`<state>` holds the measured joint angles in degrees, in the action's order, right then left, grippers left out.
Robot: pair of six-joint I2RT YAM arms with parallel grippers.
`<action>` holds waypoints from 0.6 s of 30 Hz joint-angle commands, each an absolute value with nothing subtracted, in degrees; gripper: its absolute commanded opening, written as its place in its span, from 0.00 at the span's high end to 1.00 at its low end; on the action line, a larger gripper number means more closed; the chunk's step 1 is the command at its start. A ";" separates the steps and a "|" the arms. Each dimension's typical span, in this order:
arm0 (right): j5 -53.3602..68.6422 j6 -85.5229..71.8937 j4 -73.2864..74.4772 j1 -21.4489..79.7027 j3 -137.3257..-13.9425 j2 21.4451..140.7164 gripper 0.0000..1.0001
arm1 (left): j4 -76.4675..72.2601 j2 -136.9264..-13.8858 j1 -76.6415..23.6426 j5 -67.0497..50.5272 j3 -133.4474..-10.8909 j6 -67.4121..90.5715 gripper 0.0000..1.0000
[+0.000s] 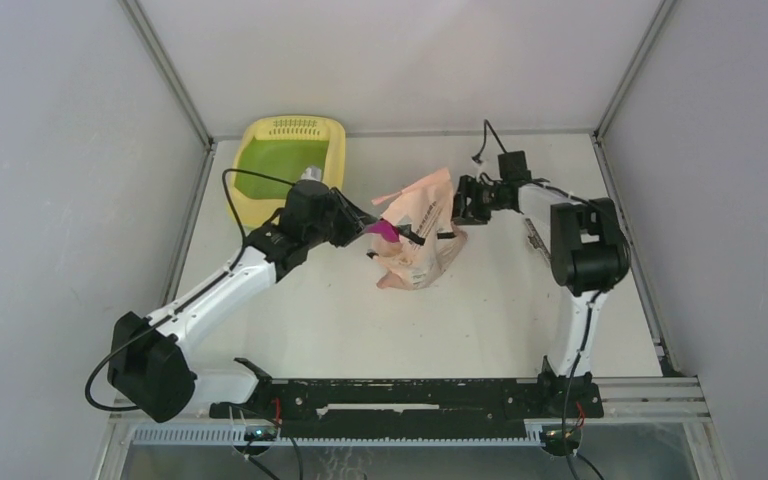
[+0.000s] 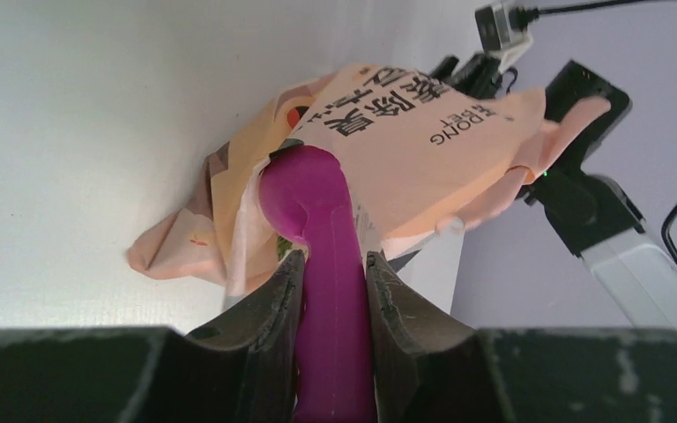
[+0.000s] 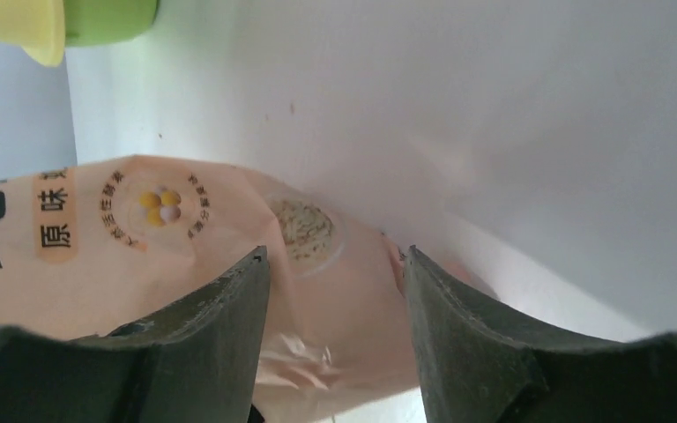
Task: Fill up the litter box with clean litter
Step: 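Scoop the cat litter from the cat litter bag.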
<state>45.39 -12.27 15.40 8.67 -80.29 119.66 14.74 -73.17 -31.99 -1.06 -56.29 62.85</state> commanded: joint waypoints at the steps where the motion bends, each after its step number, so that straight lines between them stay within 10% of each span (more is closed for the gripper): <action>1: 42.46 -8.98 13.92 7.28 -70.58 109.68 0.37 | 16.78 -73.01 -31.38 -2.90 -62.04 57.48 1.00; 18: 21.70 -17.41 14.75 14.09 -44.69 80.53 0.43 | 29.35 -62.35 -40.84 -3.11 -60.46 54.77 1.00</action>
